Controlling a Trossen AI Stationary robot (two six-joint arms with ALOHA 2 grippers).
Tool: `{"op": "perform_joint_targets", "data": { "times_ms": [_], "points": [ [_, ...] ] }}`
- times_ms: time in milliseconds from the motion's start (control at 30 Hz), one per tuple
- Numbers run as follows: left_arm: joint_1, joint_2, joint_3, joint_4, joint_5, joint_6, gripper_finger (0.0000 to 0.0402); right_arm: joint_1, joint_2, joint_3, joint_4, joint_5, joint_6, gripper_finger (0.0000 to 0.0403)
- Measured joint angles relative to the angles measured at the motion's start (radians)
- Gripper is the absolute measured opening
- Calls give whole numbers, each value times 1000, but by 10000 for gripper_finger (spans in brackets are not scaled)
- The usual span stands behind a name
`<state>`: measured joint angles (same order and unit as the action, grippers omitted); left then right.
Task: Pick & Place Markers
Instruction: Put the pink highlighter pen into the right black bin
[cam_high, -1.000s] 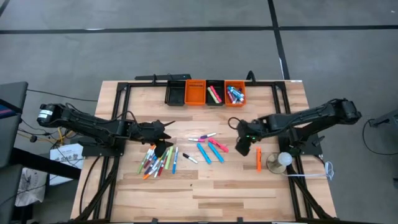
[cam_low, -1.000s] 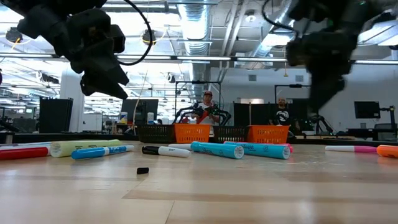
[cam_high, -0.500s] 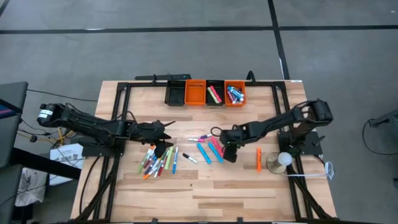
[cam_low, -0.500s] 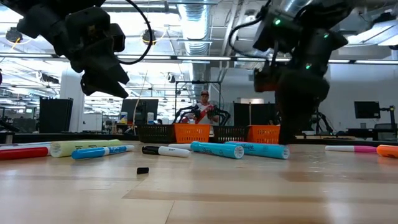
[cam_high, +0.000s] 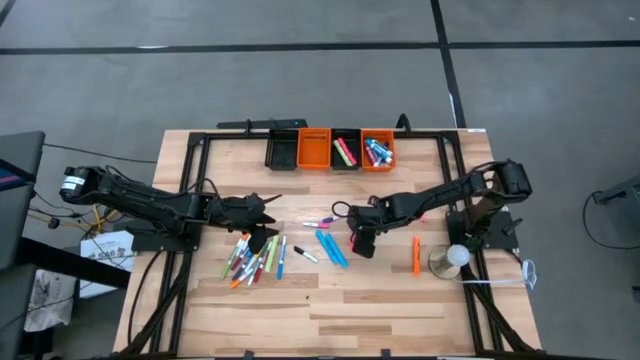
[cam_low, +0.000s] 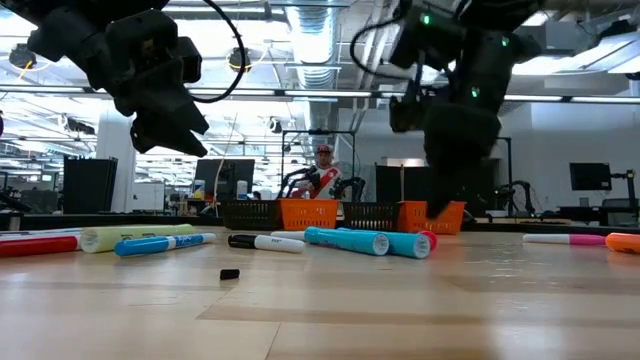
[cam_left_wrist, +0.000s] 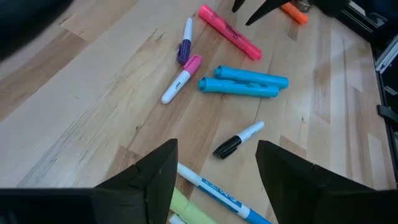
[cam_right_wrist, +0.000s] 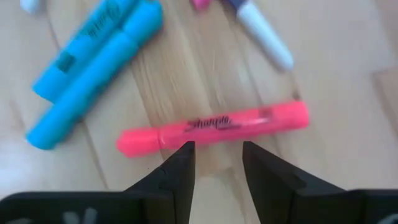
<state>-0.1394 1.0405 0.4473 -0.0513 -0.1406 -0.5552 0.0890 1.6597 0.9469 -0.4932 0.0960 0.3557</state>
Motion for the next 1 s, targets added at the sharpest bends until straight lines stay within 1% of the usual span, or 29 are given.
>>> {"op": "perform_joint_targets", "data": {
  "times_ms": [133, 267, 333, 400, 467, 600, 767, 867, 1000],
  "points": [
    [0, 0, 0, 0, 0, 0, 214, -6, -40, 26, 6, 0, 42, 119],
    [0, 0, 0, 4, 0, 0, 214, -28, -43, 43, 7, -11, 207, 121],
    [0, 0, 0, 6, 0, 0, 214, -32, -38, 43, 1, -12, 244, 127],
    [0, 0, 0, 6, 0, 0, 214, -32, -22, 44, -10, -25, 262, 139],
    [0, 0, 0, 6, 0, 0, 214, -32, -16, 42, -57, -26, 289, 155],
    [0, 0, 0, 7, 0, 0, 214, -39, -1, 42, -63, -25, 317, 192],
    [0, 0, 0, 9, 0, 0, 214, -37, -2, 44, -41, 28, 379, 222],
    [0, 0, 0, 12, 0, -1, 214, -37, -2, 43, -37, 43, 417, 227],
    [0, 0, 0, 12, 0, -1, 214, -26, -2, 43, -37, 112, 467, 224]
  ]
}}
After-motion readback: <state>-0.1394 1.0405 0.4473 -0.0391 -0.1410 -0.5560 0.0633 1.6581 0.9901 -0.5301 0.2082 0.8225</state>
